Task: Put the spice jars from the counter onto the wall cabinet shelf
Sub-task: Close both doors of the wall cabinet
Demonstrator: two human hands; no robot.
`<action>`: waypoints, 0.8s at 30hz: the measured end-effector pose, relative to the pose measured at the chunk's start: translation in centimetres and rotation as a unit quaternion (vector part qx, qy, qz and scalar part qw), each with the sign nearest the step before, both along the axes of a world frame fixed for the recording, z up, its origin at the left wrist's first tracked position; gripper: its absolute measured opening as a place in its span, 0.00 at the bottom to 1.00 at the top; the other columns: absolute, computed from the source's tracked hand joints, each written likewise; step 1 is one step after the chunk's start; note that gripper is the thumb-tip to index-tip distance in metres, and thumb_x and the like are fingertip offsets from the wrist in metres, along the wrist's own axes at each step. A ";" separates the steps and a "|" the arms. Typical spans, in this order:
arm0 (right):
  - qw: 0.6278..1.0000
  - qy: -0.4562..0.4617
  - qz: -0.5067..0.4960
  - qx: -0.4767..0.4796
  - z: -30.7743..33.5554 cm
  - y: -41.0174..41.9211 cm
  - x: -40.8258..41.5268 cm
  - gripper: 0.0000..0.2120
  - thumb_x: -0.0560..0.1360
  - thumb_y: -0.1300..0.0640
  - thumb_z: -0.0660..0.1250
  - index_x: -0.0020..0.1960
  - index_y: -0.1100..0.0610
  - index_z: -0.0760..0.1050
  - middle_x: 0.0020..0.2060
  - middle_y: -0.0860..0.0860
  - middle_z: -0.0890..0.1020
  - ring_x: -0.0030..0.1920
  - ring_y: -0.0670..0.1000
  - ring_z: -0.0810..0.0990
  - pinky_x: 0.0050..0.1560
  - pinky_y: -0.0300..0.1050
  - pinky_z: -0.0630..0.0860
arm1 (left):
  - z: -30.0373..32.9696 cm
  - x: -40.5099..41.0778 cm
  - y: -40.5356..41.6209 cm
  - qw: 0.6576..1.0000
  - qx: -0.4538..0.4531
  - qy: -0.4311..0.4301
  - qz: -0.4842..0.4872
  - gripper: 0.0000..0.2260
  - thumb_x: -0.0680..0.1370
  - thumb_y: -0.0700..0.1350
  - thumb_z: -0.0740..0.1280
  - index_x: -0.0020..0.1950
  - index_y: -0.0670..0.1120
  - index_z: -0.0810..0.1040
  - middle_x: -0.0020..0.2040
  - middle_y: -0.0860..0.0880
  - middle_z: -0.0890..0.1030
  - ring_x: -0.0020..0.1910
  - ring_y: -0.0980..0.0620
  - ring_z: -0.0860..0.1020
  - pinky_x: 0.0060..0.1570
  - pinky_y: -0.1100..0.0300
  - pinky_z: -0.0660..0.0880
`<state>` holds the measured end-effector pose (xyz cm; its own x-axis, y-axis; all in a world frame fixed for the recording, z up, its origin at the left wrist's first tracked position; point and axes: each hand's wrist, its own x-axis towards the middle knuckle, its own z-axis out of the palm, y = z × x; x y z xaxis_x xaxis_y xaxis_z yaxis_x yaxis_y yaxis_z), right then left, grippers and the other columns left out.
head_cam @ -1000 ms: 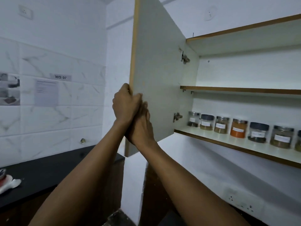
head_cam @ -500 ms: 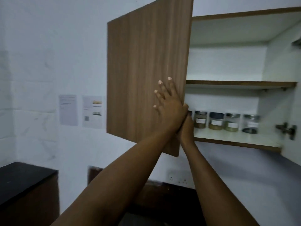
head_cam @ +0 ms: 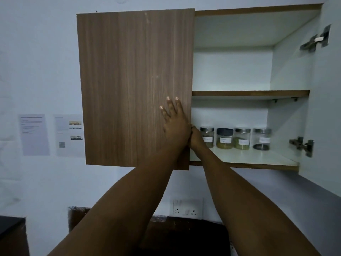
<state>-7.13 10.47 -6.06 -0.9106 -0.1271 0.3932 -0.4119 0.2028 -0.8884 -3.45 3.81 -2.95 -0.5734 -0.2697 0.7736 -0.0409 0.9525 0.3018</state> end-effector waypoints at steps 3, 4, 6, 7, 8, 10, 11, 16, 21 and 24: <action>0.997 0.026 -0.010 0.067 0.1 0.0 0.1 0.19 0.85 0.55 0.59 0.74 0.61 0.69 0.67 0.60 0.77 0.63 0.58 0.78 0.60 0.48 0.78 | 0.0 -0.4 0.8 1.000 0.010 0.004 0.028 0.49 0.78 0.51 0.73 0.85 0.47 0.40 0.85 0.41 0.39 0.84 0.33 0.48 0.76 0.40 0.66; 0.994 0.029 -0.012 0.107 0.1 0.3 0.4 0.21 0.84 0.55 0.61 0.75 0.61 0.67 0.70 0.60 0.75 0.68 0.60 0.75 0.67 0.51 0.75 | 0.2 -0.4 1.5 0.999 0.024 0.000 0.033 0.49 0.78 0.49 0.74 0.85 0.47 0.40 0.85 0.41 0.40 0.84 0.33 0.48 0.76 0.38 0.65; 0.983 0.037 -0.025 0.178 0.0 0.5 1.5 0.25 0.82 0.55 0.66 0.76 0.62 0.65 0.71 0.60 0.73 0.71 0.60 0.73 0.72 0.51 0.72 | 0.8 0.0 2.1 0.997 0.061 -0.018 0.032 0.50 0.77 0.51 0.74 0.85 0.46 0.40 0.85 0.40 0.40 0.84 0.34 0.47 0.76 0.30 0.61; 0.979 0.056 -0.050 0.192 0.0 2.0 2.2 0.26 0.81 0.55 0.68 0.76 0.62 0.65 0.70 0.60 0.75 0.71 0.59 0.74 0.70 0.49 0.73 | 1.3 0.2 3.2 0.998 0.056 -0.024 0.010 0.51 0.77 0.55 0.74 0.85 0.46 0.40 0.85 0.40 0.39 0.84 0.34 0.46 0.75 0.27 0.57; 0.978 0.084 -0.070 0.176 -0.1 2.8 3.2 0.26 0.80 0.56 0.70 0.74 0.62 0.67 0.68 0.59 0.77 0.68 0.58 0.77 0.65 0.46 0.75 | 1.6 0.5 3.3 0.999 0.030 -0.026 -0.010 0.50 0.77 0.60 0.71 0.85 0.46 0.40 0.85 0.40 0.39 0.85 0.36 0.45 0.75 0.25 0.55; 0.969 0.158 -0.153 0.116 0.3 6.6 5.8 0.23 0.76 0.58 0.73 0.69 0.61 0.71 0.61 0.58 0.80 0.62 0.57 0.80 0.60 0.47 0.78 | 2.4 1.3 5.4 0.992 -0.035 0.014 -0.122 0.44 0.79 0.60 0.66 0.86 0.47 0.43 0.85 0.42 0.41 0.85 0.39 0.47 0.77 0.29 0.56; 0.956 0.191 -0.196 0.107 0.6 8.6 7.1 0.21 0.75 0.60 0.72 0.66 0.61 0.73 0.60 0.57 0.81 0.61 0.57 0.80 0.60 0.50 0.80 | 2.9 1.8 6.6 0.977 -0.070 0.048 -0.195 0.41 0.81 0.58 0.64 0.86 0.47 0.46 0.86 0.43 0.43 0.85 0.41 0.50 0.78 0.32 0.59; 0.829 0.352 -0.417 0.120 2.4 19.6 15.2 0.25 0.76 0.60 0.65 0.73 0.61 0.69 0.68 0.57 0.76 0.70 0.56 0.73 0.70 0.52 0.73 | 5.1 6.0 17.6 0.818 -0.268 0.153 -0.486 0.27 0.85 0.45 0.59 0.84 0.45 0.58 0.85 0.46 0.57 0.84 0.47 0.59 0.78 0.39 0.64; 0.631 0.459 -0.617 0.101 1.6 29.0 24.1 0.28 0.76 0.68 0.59 0.76 0.65 0.67 0.78 0.59 0.66 0.81 0.56 0.63 0.80 0.58 0.59 | 6.5 13.6 29.5 0.713 -0.282 0.254 -0.589 0.28 0.84 0.45 0.59 0.85 0.49 0.56 0.85 0.51 0.55 0.85 0.51 0.56 0.78 0.40 0.65; 0.540 0.408 -0.735 0.049 0.9 33.3 28.0 0.33 0.76 0.64 0.62 0.80 0.63 0.61 0.81 0.59 0.59 0.83 0.56 0.56 0.83 0.59 0.52 | 6.6 17.0 34.4 0.675 -0.331 0.298 -0.588 0.28 0.84 0.48 0.57 0.85 0.50 0.54 0.86 0.51 0.53 0.85 0.51 0.54 0.77 0.39 0.65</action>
<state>20.83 43.73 -5.17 0.4137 0.4411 0.7964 0.0110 0.8723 -0.4889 13.55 38.22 3.69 0.3765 0.6189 0.6894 0.8020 0.1547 -0.5769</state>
